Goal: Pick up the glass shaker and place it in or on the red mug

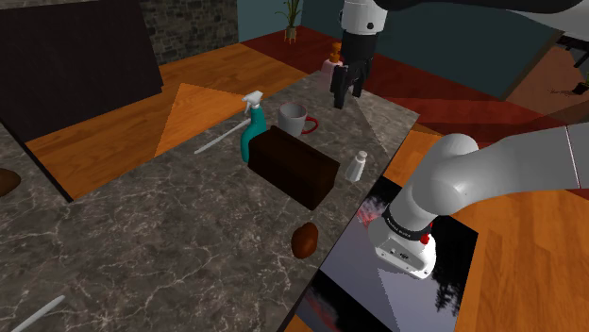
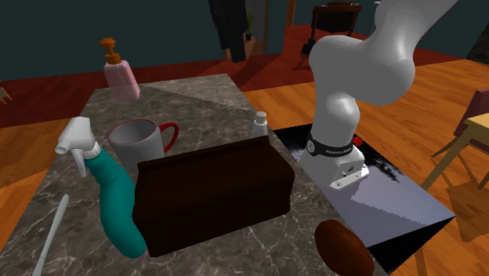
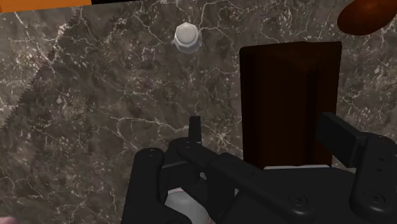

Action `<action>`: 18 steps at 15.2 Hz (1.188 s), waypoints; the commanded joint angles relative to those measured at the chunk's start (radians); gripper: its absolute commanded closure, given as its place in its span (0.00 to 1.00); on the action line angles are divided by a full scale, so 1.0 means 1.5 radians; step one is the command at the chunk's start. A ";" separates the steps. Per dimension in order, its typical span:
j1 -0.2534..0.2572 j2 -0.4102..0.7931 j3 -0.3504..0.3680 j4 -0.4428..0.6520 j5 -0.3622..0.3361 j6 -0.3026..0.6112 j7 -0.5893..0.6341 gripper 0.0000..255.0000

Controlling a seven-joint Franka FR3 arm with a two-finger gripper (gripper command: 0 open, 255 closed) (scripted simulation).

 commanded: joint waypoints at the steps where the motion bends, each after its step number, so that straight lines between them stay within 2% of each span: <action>1: 0.000 0.000 0.000 0.000 0.000 0.000 0.000 0.00; 13: -0.082 -0.161 0.003 -0.307 -0.046 0.131 0.099 0.00; 18: -0.089 -0.170 0.002 -0.360 -0.051 0.173 0.104 0.00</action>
